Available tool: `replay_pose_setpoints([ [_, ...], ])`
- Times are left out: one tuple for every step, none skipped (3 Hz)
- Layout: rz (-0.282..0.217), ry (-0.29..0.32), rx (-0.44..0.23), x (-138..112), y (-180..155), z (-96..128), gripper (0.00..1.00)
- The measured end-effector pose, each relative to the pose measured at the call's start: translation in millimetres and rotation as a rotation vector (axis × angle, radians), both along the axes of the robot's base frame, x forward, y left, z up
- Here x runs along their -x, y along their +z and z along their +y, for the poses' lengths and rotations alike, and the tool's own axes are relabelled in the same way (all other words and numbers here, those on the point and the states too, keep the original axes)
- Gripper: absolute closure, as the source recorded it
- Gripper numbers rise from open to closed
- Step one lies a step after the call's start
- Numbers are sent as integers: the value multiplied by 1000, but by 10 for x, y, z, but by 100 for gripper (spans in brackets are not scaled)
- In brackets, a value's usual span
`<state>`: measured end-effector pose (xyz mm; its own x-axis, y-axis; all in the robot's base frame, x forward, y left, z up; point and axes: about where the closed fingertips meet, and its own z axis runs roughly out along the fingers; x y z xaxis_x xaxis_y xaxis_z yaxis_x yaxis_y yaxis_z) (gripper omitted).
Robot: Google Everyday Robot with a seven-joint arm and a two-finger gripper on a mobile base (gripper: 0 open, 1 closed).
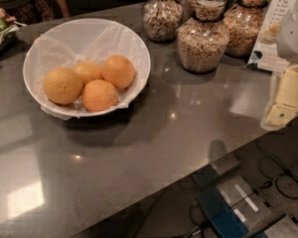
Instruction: Pick orange from white bowl
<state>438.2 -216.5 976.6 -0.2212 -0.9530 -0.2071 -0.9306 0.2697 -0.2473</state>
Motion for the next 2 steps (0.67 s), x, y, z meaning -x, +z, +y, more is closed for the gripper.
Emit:
replay_pose_setpoints([
  [-1,0,0,-2,0,2,0],
  [-35,47,-13,-207,-35,198,0],
])
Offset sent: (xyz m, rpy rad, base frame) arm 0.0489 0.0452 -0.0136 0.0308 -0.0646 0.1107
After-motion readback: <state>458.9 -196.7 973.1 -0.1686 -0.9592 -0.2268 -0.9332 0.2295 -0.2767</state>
